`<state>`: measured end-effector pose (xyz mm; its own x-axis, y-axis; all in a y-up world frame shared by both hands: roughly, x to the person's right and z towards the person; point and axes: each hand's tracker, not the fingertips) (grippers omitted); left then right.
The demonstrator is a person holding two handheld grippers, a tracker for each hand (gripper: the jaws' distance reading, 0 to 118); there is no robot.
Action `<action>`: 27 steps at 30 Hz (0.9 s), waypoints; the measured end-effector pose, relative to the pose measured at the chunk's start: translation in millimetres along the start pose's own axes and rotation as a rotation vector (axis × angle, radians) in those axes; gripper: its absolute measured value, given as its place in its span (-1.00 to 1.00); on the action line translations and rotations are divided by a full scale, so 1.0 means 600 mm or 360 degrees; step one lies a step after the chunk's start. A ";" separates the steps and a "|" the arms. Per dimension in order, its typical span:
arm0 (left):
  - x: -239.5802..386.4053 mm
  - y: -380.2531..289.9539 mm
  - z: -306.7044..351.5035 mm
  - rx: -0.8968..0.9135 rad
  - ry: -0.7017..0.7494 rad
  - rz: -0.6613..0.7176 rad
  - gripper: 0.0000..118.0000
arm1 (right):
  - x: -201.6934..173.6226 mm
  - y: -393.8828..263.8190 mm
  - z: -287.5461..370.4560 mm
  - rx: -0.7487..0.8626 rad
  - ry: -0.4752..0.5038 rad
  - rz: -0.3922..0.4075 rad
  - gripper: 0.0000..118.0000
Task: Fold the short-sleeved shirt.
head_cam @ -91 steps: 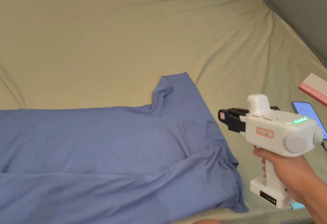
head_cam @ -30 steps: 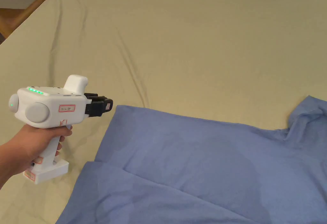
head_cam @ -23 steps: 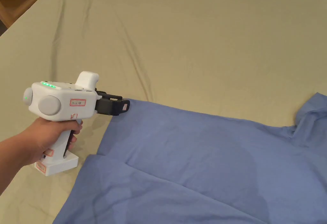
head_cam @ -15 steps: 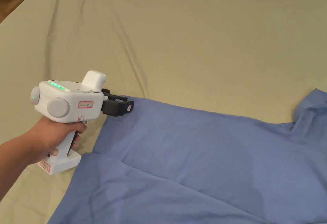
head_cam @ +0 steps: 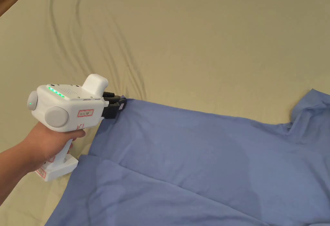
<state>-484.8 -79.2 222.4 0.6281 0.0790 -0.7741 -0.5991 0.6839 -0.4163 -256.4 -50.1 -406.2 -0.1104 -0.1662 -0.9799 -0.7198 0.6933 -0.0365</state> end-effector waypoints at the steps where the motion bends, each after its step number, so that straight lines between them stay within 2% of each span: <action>1: 0.008 0.000 0.004 0.0019 0.0012 -0.0018 -0.90 | 0.000 0.000 0.001 0.0004 -0.0001 0.0002 -1.00; 9: 0.016 0.001 0.037 0.0101 0.0001 -0.0029 -0.90 | 0.006 0.003 0.013 0.0012 -0.0013 0.0007 -1.00; 18: 0.022 0.007 0.088 0.0221 -0.0121 0.0128 -0.98 | -0.002 -0.002 0.037 0.0084 -0.0013 0.0014 -1.00; 20: 0.027 0.005 0.098 0.0253 -0.0098 0.0126 -0.99 | 0.003 -0.004 0.039 0.0114 0.0068 -0.0080 -1.00; 27: 0.017 -0.004 0.132 0.0282 -0.0136 0.0262 -0.99 | 0.007 -0.014 0.071 0.0189 0.0100 -0.0127 -1.00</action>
<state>-437.4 -22.3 253.1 0.5736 0.2559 -0.7781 -0.6052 0.7726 -0.1921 -221.9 -26.9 -418.5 -0.1014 -0.2654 -0.9588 -0.6424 0.7534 -0.1406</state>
